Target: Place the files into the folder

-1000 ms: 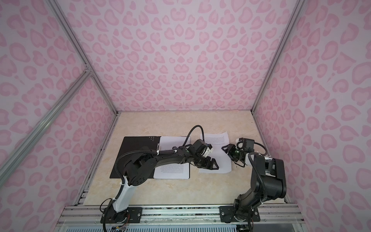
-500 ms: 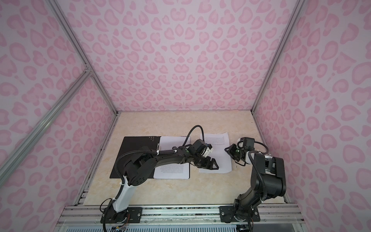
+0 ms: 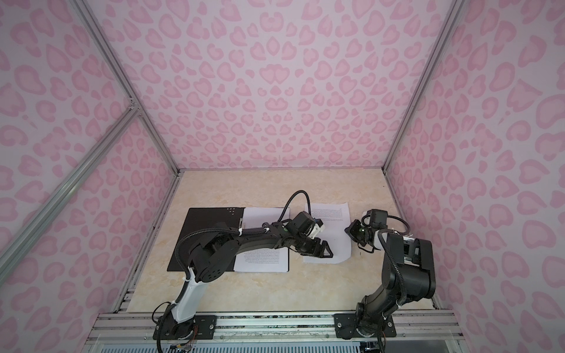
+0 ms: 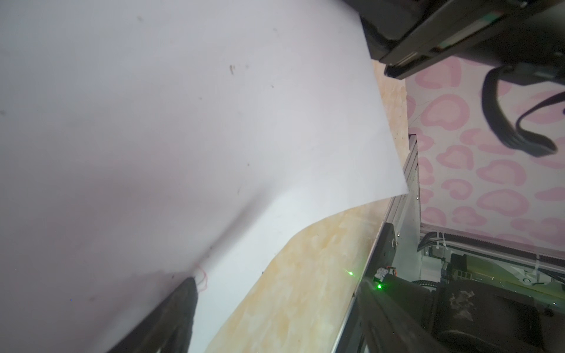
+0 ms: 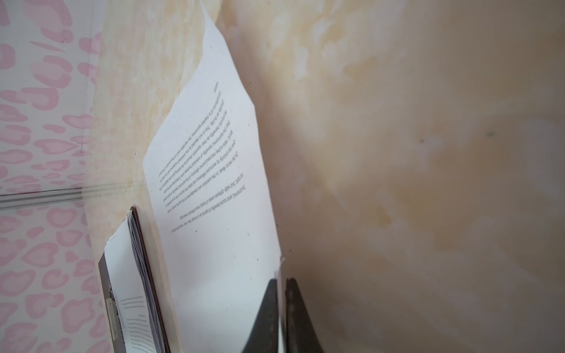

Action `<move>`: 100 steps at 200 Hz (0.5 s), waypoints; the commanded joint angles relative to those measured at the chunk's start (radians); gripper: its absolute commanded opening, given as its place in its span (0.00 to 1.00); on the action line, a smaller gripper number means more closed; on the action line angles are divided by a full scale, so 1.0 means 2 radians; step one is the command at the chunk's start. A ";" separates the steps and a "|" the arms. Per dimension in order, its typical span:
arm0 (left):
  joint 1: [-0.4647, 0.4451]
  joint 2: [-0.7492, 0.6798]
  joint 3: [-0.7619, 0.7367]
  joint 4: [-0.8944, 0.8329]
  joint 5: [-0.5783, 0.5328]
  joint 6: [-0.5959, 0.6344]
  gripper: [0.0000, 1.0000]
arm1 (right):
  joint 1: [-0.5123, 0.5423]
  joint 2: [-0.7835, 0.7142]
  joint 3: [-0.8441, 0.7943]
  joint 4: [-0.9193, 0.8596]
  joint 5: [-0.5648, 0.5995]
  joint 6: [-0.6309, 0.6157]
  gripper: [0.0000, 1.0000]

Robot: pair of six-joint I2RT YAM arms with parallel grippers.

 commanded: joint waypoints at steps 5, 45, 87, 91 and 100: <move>0.002 0.018 -0.007 -0.102 -0.075 0.002 0.85 | 0.001 -0.003 -0.002 -0.001 -0.004 -0.003 0.05; 0.002 0.014 0.012 -0.100 -0.050 0.014 0.85 | 0.003 -0.020 -0.011 0.000 -0.020 0.008 0.00; 0.002 -0.007 0.092 -0.121 -0.020 0.039 0.86 | 0.003 -0.076 -0.010 -0.025 -0.021 0.018 0.00; 0.002 -0.009 0.104 -0.125 -0.015 0.041 0.86 | 0.003 -0.082 -0.009 -0.028 -0.018 0.019 0.00; 0.000 -0.012 0.131 -0.133 -0.005 0.044 0.86 | 0.003 -0.098 -0.008 -0.039 -0.013 0.021 0.00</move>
